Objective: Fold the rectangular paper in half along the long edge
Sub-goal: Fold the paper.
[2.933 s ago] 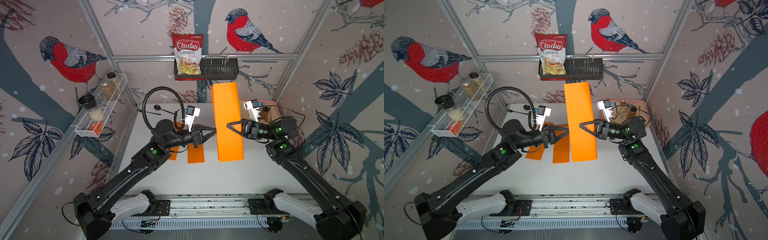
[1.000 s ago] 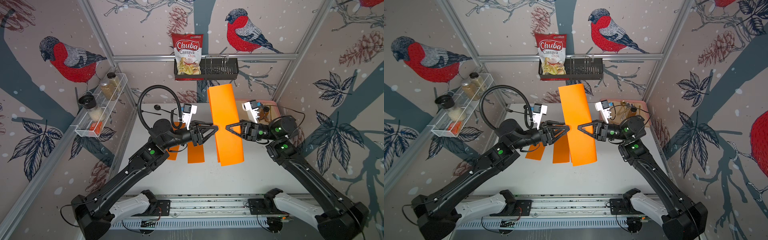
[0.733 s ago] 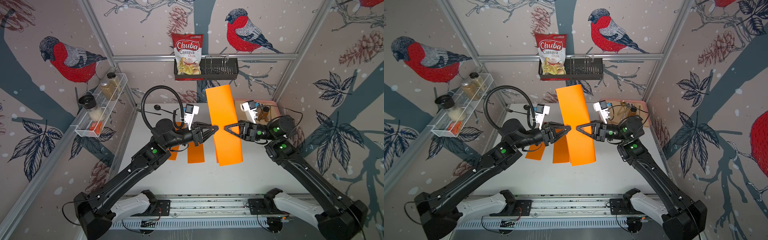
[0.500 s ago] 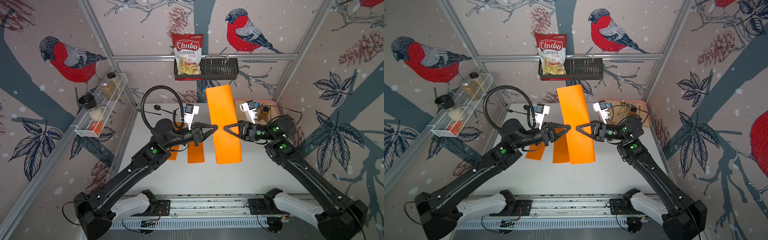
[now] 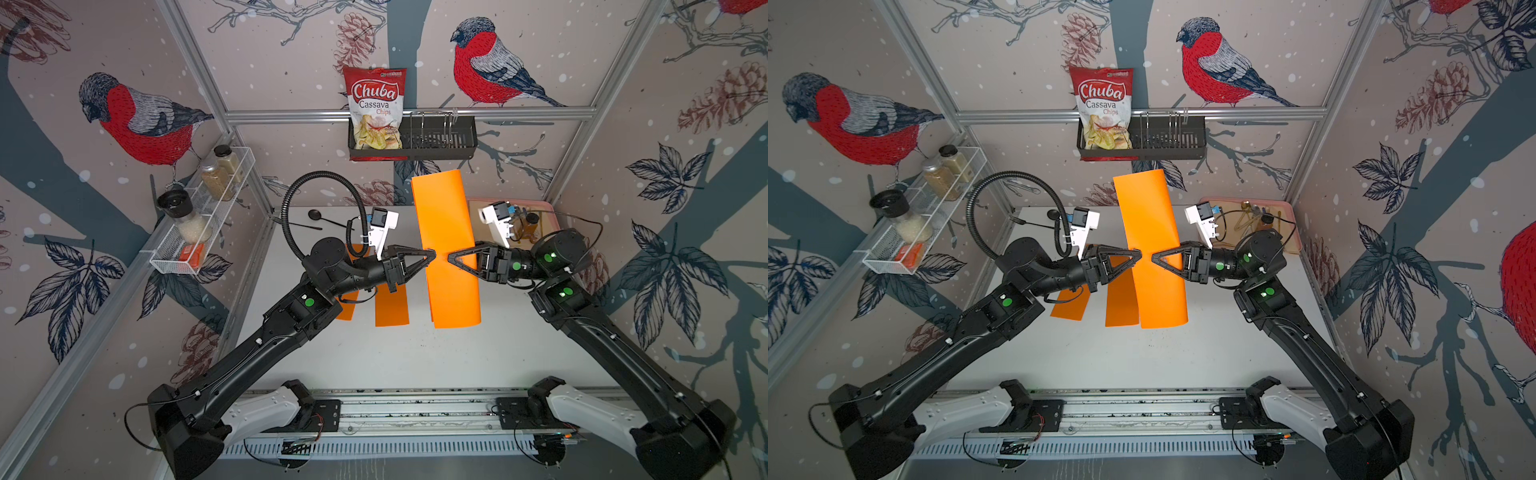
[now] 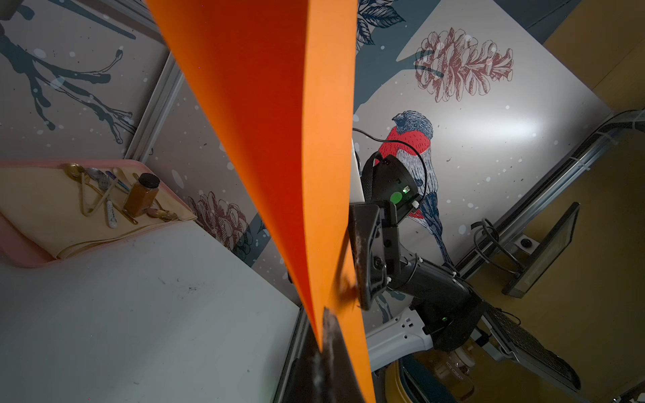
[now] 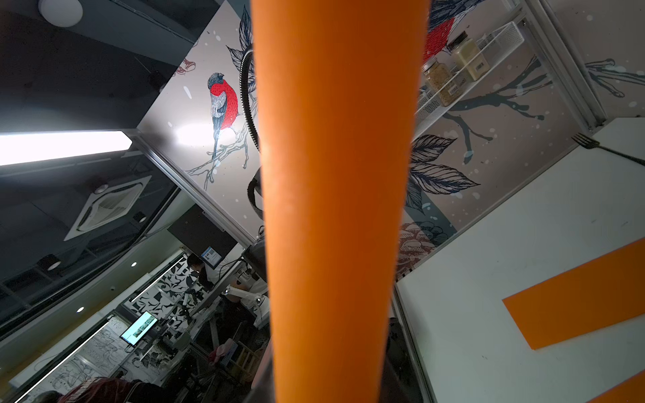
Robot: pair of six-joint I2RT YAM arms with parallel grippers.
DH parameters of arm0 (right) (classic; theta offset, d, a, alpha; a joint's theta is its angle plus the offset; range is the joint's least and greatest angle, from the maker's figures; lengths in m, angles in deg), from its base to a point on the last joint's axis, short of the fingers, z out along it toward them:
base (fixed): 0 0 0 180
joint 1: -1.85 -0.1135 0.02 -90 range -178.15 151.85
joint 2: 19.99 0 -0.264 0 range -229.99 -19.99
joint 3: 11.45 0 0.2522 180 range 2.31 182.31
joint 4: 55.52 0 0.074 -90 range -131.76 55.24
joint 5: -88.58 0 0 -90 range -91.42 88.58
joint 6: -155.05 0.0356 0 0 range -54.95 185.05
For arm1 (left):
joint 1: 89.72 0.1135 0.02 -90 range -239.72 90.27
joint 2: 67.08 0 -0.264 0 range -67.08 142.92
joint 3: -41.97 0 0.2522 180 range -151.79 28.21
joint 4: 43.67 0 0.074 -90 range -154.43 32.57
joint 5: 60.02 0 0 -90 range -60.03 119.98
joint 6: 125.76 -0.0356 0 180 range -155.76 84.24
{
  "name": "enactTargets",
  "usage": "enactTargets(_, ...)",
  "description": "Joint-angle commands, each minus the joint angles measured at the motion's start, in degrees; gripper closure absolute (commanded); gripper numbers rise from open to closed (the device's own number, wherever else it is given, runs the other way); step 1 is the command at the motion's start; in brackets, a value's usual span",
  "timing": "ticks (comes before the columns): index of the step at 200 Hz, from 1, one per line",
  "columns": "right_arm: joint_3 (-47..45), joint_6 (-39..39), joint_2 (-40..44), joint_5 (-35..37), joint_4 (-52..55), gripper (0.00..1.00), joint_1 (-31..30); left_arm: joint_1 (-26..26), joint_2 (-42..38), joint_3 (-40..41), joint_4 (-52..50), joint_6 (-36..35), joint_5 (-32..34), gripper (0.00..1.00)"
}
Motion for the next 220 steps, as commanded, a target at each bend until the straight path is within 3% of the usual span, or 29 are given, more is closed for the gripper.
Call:
enactTargets(1,0.6,-2.9,-0.3,0.8,0.9,0.62,0.5,0.0,-0.1,-0.1,2.7,0.1,-1.6,1.0)
enactTargets(33,1.4,-3.5,-1.4,1.2,0.7,0.58,0.5,0.0,0.0,1.2,4.0,1.4,-1.7,1.0)
enactTargets(80,2.5,-3.5,-1.3,0.9,0.4,0.74,0.6,-0.1,-0.3,1.8,4.3,1.7,-1.6,1.0)
enactTargets(162,2.6,-4.3,-0.9,1.9,1.5,0.82,0.4,-0.1,-0.1,1.8,4.1,1.9,-1.2,0.98)
enactTargets(220,2.8,-5.2,-0.7,2.8,2.5,0.83,0.1,-0.1,0.1,1.8,4.1,2.1,-1.1,0.75)
